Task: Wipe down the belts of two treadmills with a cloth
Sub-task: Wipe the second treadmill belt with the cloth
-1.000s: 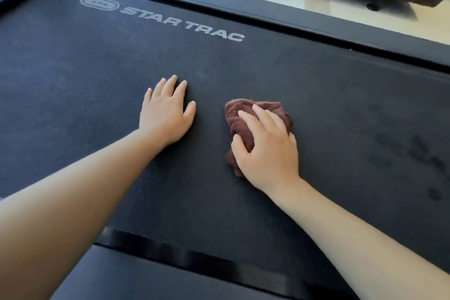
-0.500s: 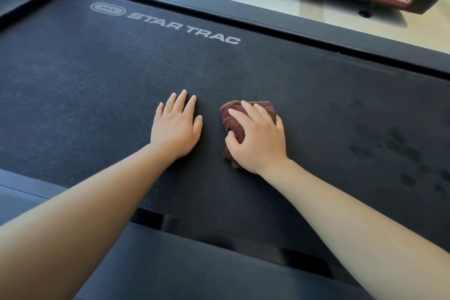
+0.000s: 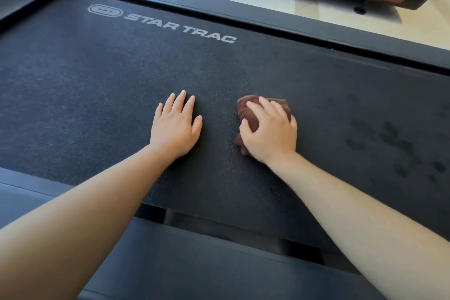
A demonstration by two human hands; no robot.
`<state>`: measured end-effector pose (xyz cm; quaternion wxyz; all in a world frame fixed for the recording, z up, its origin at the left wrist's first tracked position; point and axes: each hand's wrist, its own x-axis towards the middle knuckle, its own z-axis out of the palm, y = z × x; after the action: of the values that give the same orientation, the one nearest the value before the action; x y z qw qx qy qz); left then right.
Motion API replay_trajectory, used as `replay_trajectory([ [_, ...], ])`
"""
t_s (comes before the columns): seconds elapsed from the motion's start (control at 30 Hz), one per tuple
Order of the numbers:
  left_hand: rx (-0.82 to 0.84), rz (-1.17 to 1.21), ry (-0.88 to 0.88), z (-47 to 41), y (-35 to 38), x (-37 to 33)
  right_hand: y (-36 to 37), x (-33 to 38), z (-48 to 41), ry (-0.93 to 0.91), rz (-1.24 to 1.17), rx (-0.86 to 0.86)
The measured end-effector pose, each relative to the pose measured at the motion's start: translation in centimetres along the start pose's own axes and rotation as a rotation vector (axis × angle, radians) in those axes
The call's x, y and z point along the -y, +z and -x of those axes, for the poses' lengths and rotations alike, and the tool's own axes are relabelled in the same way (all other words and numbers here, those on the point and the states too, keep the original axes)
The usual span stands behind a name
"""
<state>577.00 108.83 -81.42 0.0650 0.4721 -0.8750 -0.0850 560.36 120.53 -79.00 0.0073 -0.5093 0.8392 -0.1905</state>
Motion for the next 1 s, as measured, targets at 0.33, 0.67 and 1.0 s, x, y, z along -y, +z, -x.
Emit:
replay_trajectory([
  [0.33,0.02,-0.001,0.093,1.7,0.1,-0.2,-1.3,-1.9,3.9,-0.06,-0.013,0.028],
  [0.67,-0.028,0.023,0.111,2.1,0.0,-0.6,-3.0,-2.9,9.8,-0.089,-0.029,0.023],
  [1.0,-0.018,0.022,0.113,1.9,-0.1,-0.3,-1.8,-3.6,1.5,0.036,-0.011,-0.012],
])
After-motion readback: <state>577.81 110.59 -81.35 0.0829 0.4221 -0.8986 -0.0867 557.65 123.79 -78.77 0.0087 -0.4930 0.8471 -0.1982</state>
